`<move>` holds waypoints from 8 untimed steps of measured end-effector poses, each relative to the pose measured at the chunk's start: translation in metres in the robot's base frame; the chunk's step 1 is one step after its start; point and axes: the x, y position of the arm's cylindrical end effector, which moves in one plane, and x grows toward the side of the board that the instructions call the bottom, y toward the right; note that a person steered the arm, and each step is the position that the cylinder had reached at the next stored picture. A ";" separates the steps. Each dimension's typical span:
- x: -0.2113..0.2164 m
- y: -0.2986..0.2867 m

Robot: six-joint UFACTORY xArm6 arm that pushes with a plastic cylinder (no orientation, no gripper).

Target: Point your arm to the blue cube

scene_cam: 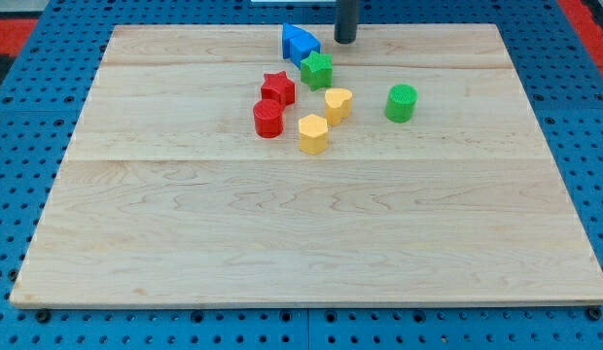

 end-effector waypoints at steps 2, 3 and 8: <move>-0.012 -0.071; -0.014 -0.116; 0.040 -0.130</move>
